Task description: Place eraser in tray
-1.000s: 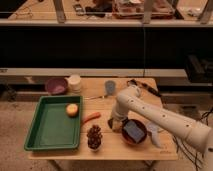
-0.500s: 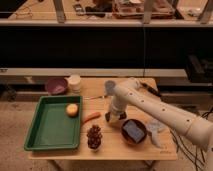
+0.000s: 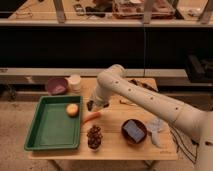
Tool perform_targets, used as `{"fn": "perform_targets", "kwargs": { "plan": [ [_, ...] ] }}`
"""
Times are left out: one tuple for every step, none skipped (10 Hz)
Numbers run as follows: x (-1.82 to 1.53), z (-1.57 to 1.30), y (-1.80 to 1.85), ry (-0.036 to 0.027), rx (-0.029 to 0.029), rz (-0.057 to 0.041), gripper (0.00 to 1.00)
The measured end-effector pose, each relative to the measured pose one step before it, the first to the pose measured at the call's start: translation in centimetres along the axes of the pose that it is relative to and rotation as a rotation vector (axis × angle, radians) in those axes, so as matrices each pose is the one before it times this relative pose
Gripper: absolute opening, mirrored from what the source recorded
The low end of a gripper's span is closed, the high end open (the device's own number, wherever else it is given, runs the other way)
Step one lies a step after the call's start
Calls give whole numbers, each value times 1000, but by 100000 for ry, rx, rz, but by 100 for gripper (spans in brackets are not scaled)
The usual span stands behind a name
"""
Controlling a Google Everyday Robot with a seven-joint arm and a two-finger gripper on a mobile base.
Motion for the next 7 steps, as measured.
{"fn": "perform_targets", "kwargs": {
  "plan": [
    [2944,60,343,3752,348,-4621,0],
    [3725,173,105,5886,1342,-6252,0],
    [1936,133,-264,3331,1227,-3624,0],
    [1785,184,-618,2724,1615,-3570,0],
    [2103,579,-1445,2813,3184,-5022,0],
    [1047,671,-1250,492,3006,-3532,0],
    [454,777,-897,-424,2374,-2421,0]
  ]
}}
